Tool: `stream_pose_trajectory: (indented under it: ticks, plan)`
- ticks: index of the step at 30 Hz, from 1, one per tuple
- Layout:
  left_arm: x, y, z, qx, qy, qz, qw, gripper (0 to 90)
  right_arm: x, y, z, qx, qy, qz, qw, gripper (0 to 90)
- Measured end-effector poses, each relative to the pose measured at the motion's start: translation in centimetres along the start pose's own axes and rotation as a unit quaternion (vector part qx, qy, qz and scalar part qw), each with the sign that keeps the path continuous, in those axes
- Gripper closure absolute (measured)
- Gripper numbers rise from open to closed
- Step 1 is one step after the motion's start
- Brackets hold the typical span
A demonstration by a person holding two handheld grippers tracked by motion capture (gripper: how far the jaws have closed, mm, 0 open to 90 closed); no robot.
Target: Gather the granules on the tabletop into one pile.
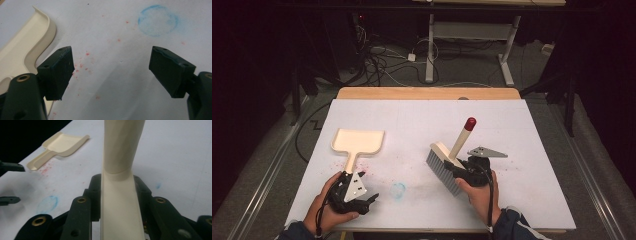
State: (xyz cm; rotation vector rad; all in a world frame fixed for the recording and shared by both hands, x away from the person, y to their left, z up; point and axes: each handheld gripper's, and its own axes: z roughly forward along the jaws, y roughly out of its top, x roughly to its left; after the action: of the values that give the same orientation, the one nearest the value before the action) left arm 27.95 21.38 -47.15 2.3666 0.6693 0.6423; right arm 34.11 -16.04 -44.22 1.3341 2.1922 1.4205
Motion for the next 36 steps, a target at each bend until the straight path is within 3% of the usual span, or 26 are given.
stream_pose_trajectory:
  ticks: [4, 6, 7, 8, 9, 12, 14, 20, 22, 24, 27, 31, 36]
  plan:
    - [0.0, 0.0, 0.0, 0.0, 0.0, 0.0, 1.0, 19.7, 0.3, 0.7, -1.1, -0.019, 0.018, -0.021, 0.9994, 67.5]
    - [0.0, 0.0, 0.0, 0.001, 0.0, 0.0, 1.0, 19.7, 0.5, 1.1, -1.9, -0.034, 0.01, -0.041, 0.9985, 67.5]
    - [0.0, 0.0, 0.0, 0.001, 0.0, 0.0, 1.0, 19.7, 0.6, 1.3, -2.7, -0.042, -0.01, -0.063, 0.9971, 67.4]
    - [0.0, 0.0, 0.0, 0.002, 0.0, 0.0, 1.0, 19.7, 0.6, 1.3, -2.7, -0.042, -0.01, -0.063, 0.9971, 67.4]
    - [0.0, 0.0, 0.0, 0.001, 0.0, 0.0, 1.0, 19.7, 0.5, 1.4, -3.1, -0.046, -0.027, -0.075, 0.9958, 67.5]
    - [0.0, 0.0, 0.0, 0.002, -0.001, 0.001, 1.0, 19.7, -0.1, 1.3, -3.6, -0.057, -0.088, -0.112, 0.9882, 67.4]
    - [0.0, 0.0, 0.0, 0.002, 0.0, 0.001, 1.0, 19.7, -0.5, 1.1, -3.4, -0.053, -0.117, -0.117, 0.9847, 67.5]
    - [-0.1, 0.1, 0.1, 0.005, -0.001, 0.004, 1.0, 19.7, -1.2, 0.2, -1.4, -0.012, -0.168, -0.141, 0.9756, 67.5]
    - [0.0, 0.1, 0.1, 0.006, -0.001, 0.005, 1.0, 19.7, -0.7, 0.0, -1.0, -0.015, -0.179, -0.146, 0.9728, 67.5]
    - [-0.1, 0.1, 0.2, 0.006, -0.002, 0.004, 1.0, 19.7, 0.0, -0.1, -0.7, -0.014, -0.174, -0.155, 0.9725, 67.5]
    - [-0.1, 0.1, 0.2, 0.008, -0.002, 0.007, 0.9999, 19.7, 1.4, -0.4, 0.1, -0.008, -0.174, -0.179, 0.9683, 67.3]
    - [-0.1, 0.1, 0.2, 0.007, -0.002, 0.006, 1.0, 19.7, 2.7, -0.3, 0.9, -0.007, -0.163, -0.193, 0.9675, 67.5]
    - [-0.1, 0.1, 0.2, 0.006, -0.003, 0.003, 1.0, 19.8, 2.6, 0.4, 0.8, -0.012, -0.158, -0.199, 0.9671, 67.5]
